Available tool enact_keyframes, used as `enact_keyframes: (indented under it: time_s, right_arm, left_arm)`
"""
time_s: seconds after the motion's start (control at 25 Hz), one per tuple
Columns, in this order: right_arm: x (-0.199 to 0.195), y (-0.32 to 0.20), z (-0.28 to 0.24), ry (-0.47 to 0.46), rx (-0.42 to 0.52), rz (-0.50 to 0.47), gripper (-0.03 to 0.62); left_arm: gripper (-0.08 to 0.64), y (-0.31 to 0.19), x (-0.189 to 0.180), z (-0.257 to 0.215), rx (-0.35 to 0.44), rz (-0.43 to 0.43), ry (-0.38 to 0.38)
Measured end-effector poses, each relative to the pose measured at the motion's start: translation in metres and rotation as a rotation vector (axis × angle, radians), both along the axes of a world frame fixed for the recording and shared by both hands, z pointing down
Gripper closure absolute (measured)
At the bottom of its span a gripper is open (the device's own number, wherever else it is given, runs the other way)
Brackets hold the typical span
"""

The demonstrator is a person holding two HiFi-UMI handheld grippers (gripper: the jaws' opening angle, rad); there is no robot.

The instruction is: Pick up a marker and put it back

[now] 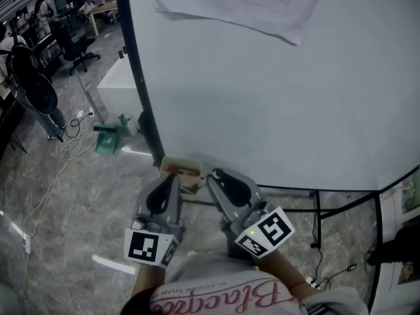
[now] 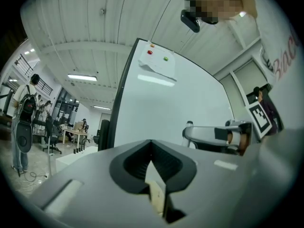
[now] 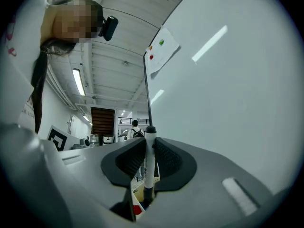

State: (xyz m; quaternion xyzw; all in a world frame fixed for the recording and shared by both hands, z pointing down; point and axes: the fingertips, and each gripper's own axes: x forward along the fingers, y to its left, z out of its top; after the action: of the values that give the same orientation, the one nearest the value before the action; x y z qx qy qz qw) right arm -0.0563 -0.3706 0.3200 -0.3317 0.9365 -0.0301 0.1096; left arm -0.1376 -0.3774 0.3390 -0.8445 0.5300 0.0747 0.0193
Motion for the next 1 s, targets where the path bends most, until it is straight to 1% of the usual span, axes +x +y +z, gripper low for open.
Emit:
enact_keyframes:
  time_s: [0.08, 0.16, 0.44, 0.56, 0.68, 0.88, 1.0]
  right_arm:
    - [0.0, 0.001, -0.001, 0.004, 0.007, 0.0, 0.529]
    - [-0.002, 0.001, -0.001, 0.009, 0.01, -0.004, 0.529]
    - [-0.001, -0.005, 0.0, 0.014, 0.017, 0.008, 0.529]
    - [-0.008, -0.013, 0.009, 0.035, 0.007, 0.0, 0.529]
    - [-0.02, -0.026, 0.029, 0.067, -0.029, -0.003, 0.529]
    - [-0.034, -0.036, 0.065, 0.09, -0.146, 0.006, 0.529]
    - [-0.039, -0.038, 0.084, 0.118, -0.189, 0.008, 0.528]
  left_arm:
    - [0.561, -0.002, -0.001, -0.003, 0.003, 0.004, 0.037]
    - [0.561, -0.003, 0.0, -0.006, 0.01, 0.009, 0.05]
    - [0.561, -0.005, 0.004, -0.006, 0.011, 0.028, 0.034]
    - [0.561, -0.006, 0.001, -0.003, 0.004, 0.02, 0.032]
    - [0.56, -0.007, -0.004, 0.001, -0.009, 0.005, 0.036]
    - [0.561, -0.006, -0.01, 0.005, -0.018, -0.005, 0.038]
    - [0.561, -0.005, -0.013, 0.008, -0.024, -0.006, 0.042]
